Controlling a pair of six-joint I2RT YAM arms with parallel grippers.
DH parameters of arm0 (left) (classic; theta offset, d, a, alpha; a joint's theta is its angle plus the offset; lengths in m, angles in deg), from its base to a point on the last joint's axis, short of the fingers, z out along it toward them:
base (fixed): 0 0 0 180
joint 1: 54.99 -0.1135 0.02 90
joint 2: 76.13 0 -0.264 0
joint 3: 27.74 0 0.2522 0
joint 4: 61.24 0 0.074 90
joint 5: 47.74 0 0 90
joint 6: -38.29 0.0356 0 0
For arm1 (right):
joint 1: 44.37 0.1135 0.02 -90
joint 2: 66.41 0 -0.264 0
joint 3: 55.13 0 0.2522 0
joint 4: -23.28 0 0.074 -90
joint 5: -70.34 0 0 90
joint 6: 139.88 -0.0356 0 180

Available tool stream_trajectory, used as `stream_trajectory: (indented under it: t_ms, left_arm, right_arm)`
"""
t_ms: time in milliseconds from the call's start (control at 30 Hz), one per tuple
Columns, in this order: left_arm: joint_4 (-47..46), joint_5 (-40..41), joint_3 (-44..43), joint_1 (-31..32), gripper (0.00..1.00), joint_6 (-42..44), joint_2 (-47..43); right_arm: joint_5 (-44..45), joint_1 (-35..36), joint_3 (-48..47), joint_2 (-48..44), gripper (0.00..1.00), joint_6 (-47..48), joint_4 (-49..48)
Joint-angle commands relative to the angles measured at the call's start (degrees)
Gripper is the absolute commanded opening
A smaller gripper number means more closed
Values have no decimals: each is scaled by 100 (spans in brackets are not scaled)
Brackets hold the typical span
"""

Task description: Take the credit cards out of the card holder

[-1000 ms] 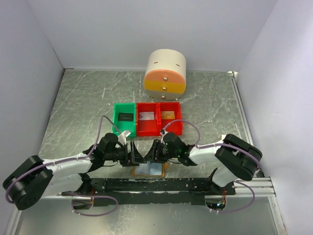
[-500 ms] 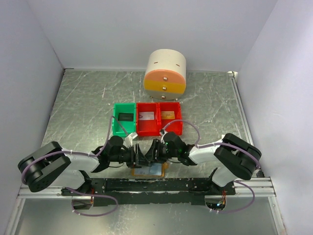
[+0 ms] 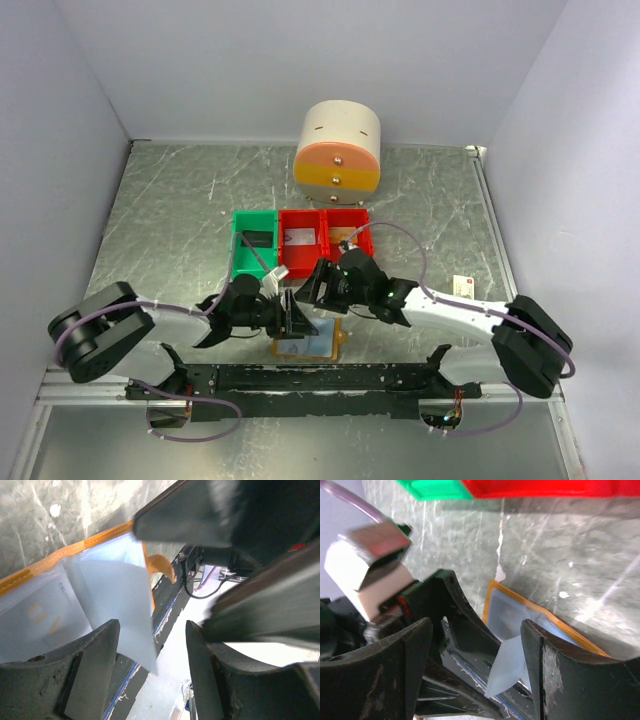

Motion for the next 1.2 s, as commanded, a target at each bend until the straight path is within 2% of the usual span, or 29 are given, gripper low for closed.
stream_trajectory:
  t_ms: [0, 100, 267, 333, 433, 600, 767, 933, 1000, 1100, 1167]
  left_arm:
    - [-667, 11, -219, 255, 68, -90, 473]
    - [-378, 179, -431, 482, 69, 25, 733]
    - [61, 280, -914, 844, 72, 225, 1218]
    - [486, 721, -1003, 1005, 71, 254, 1114]
    - [940, 1101, -946, 1069, 74, 373, 529]
    - [3015, 2030, -1111, 1072, 78, 783, -943]
    - [4826, 3305, -1102, 1050, 86, 699, -2411]
    - [6508, 4231, -1442, 873, 91, 578, -3131]
    - [6731, 3967, -1435, 543, 96, 686, -3200]
    - [6513, 2781, -1270, -366, 97, 908, -3184]
    - [6484, 2491, -1197, -761, 98, 938, -3286]
  right_arm:
    - [1249, -41, -234, -509, 72, -37, 1743]
    - [1516, -74, -109, -994, 70, -84, 2007]
    - [1194, -88, 229, -1370, 56, -48, 1808]
    - [1065, -80, 287, -1359, 53, -14, 1771]
    - [889, -80, 246, -1245, 51, 69, 1719]
    - [672, -81, 80, -925, 52, 255, 1529]
    - [474, 16, -197, -479, 52, 559, 1440]
    - [717, 382, -680, 9, 52, 745, 1688]
    - [1100, 684, -982, 276, 55, 737, 1972]
    - [1664, 1064, -1409, 738, 63, 521, 2475]
    - [1873, 1304, -1585, 1008, 64, 395, 2602]
